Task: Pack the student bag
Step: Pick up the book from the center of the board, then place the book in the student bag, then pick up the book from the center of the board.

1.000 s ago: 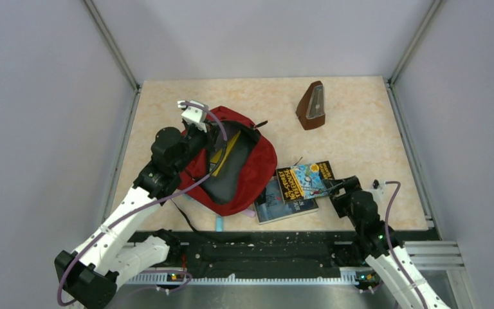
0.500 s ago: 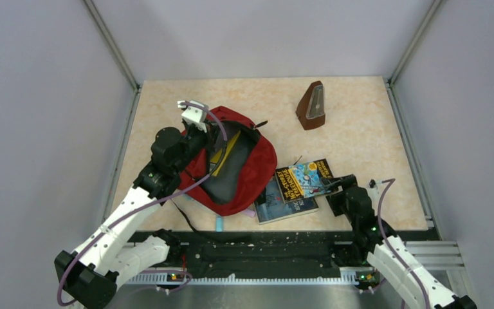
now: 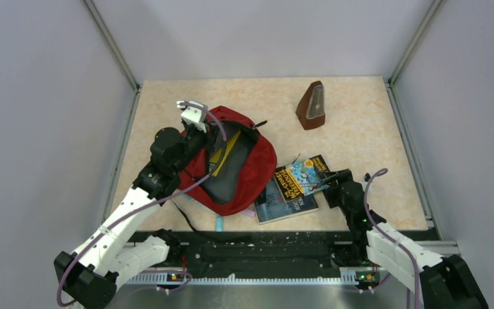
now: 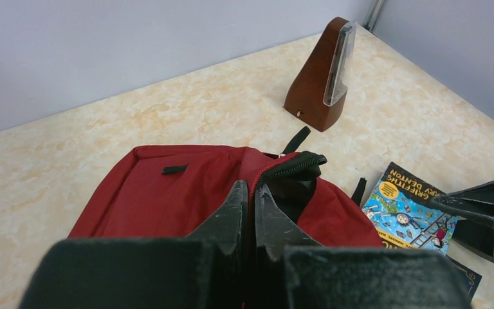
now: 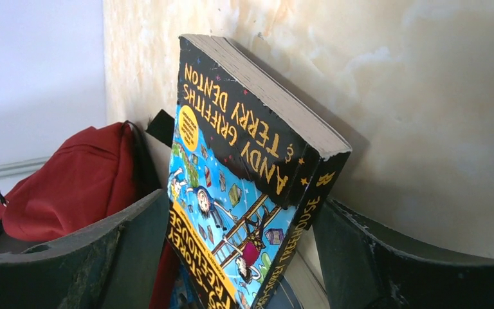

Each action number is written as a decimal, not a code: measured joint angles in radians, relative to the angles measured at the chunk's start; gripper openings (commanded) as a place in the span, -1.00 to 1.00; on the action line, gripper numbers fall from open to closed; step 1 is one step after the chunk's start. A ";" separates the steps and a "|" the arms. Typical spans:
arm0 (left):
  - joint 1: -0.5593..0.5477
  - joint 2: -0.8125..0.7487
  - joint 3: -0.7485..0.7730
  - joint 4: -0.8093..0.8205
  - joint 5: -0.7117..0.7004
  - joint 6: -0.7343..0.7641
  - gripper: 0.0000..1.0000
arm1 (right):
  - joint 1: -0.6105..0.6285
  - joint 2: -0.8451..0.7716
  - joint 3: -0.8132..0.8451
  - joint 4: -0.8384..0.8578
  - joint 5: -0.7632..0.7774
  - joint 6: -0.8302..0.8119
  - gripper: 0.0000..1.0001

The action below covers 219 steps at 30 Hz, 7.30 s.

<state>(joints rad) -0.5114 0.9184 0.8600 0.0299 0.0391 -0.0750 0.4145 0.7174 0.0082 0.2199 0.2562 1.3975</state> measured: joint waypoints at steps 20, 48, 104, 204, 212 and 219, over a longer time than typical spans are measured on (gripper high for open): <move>0.000 0.000 0.000 0.000 -0.003 0.010 -1.00 | 0.000 0.500 -0.001 0.754 0.000 -0.257 -1.00; 0.000 -0.013 0.000 0.000 0.032 0.021 -1.00 | 0.009 -0.135 0.560 -0.184 -0.351 -0.607 -1.00; -0.004 -0.022 -0.011 0.014 0.182 0.026 -1.00 | 0.475 0.892 0.805 0.519 0.082 -0.239 -1.00; -0.034 -0.028 -0.034 0.023 -0.007 0.029 -1.00 | 0.073 -0.077 0.231 -0.520 -0.410 -0.429 0.25; -0.035 -0.028 -0.034 0.023 -0.008 0.037 -1.00 | 0.073 -0.106 0.135 -0.396 -0.443 -0.318 0.07; -0.038 -0.028 -0.034 0.023 -0.011 0.044 -1.00 | 0.073 -0.087 0.116 -0.348 -0.446 -0.296 -0.49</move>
<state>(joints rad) -0.5495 0.8902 0.8261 0.0525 0.0277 -0.0311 0.4873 0.6300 0.1238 -0.1276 -0.1894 1.1011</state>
